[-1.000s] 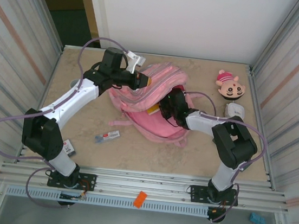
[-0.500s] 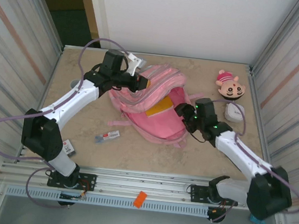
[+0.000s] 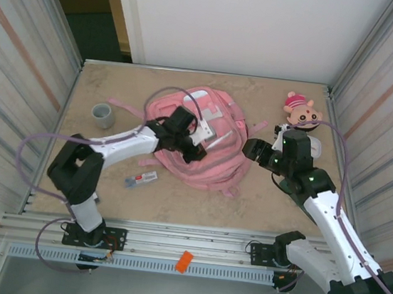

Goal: Pack books, pencil case, and school supplies into a backpack

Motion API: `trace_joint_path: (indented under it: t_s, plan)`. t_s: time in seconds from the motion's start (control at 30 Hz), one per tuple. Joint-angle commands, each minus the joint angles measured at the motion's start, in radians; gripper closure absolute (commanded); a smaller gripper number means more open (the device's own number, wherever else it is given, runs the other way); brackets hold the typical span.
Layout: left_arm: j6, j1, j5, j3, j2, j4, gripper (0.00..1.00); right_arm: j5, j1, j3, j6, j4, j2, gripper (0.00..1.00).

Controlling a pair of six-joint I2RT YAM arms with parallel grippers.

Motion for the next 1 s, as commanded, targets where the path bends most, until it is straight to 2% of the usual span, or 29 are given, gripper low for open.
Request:
trace_joint_path:
  t_s: [0.0, 0.1, 0.17, 0.27, 0.33, 0.5, 0.63, 0.97]
  plan:
    - [-0.020, -0.007, -0.017, -0.032, 0.045, 0.061, 0.83, -0.064, -0.001, -0.029, -0.182, 0.035, -0.045, 0.33]
    - [-0.048, -0.008, -0.018, -0.026, 0.011, 0.090, 0.60, -0.075, 0.020, -0.026, -0.324, 0.022, -0.055, 0.32]
    - [-0.060, 0.000, -0.046, -0.006, -0.039, 0.080, 0.46, -0.062, 0.061, -0.007, -0.480, -0.016, -0.048, 0.30]
    - [-0.111, 0.041, -0.045, 0.007, -0.128, 0.074, 0.34, 0.001, 0.166, 0.041, -0.728, -0.106, -0.011, 0.27]
    - [-0.160, 0.084, -0.039, -0.004, -0.196, 0.075, 0.30, 0.018, 0.235, 0.072, -0.884, -0.165, 0.031, 0.25]
    - [-0.304, 0.219, -0.034, -0.124, -0.367, 0.115, 0.28, 0.076, 0.374, 0.108, -1.159, -0.204, 0.193, 0.21]
    - [-0.392, 0.297, -0.013, -0.301, -0.517, 0.208, 0.28, 0.108, 0.418, 0.092, -1.298, -0.107, 0.320, 0.19]
    - [-0.475, 0.341, -0.088, -0.533, -0.755, 0.231, 0.26, 0.171, 0.440, 0.071, -1.486, 0.075, 0.600, 0.16]
